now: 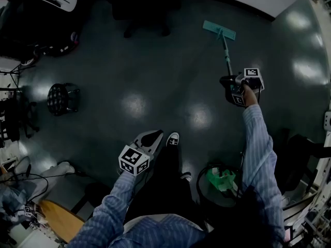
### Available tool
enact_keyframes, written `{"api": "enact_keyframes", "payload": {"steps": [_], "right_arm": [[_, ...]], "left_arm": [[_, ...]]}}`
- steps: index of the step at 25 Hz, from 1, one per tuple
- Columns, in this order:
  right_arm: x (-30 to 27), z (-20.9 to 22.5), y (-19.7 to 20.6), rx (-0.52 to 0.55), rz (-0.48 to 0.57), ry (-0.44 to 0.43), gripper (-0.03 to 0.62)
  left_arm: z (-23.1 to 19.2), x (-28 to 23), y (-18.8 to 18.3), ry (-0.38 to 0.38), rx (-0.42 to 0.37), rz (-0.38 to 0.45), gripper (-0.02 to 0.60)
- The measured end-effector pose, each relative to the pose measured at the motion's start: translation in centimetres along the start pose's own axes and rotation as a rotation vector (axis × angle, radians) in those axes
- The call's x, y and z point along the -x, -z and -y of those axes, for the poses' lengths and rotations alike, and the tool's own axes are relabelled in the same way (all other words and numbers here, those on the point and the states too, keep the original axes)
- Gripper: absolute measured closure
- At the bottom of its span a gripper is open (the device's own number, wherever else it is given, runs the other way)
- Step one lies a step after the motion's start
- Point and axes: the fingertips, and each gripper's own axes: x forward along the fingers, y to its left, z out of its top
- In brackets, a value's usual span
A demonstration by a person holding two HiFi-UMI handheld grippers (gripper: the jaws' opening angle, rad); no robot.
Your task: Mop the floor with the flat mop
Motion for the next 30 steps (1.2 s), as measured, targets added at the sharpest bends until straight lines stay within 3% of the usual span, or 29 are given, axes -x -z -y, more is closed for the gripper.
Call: {"api": "enact_keyframes", "payload": {"steps": [11, 25, 30], "right_arm": [[5.9, 7.7, 12.7, 0.015, -0.056, 0.052, 0.586], [14.7, 26.6, 40.0, -0.018, -0.141, 0.016, 0.586], [18.8, 33.4, 49.8, -0.024, -0.17, 0.014, 0.586]], "left_arm": [[6.8, 2.1, 0.6, 0.067, -0.047, 0.034, 0.572], [20.1, 10.0, 9.2, 0.109, -0.115, 0.035, 0.572], [26.2, 13.5, 12.7, 0.108, -0.119, 0.081, 0.572]]}}
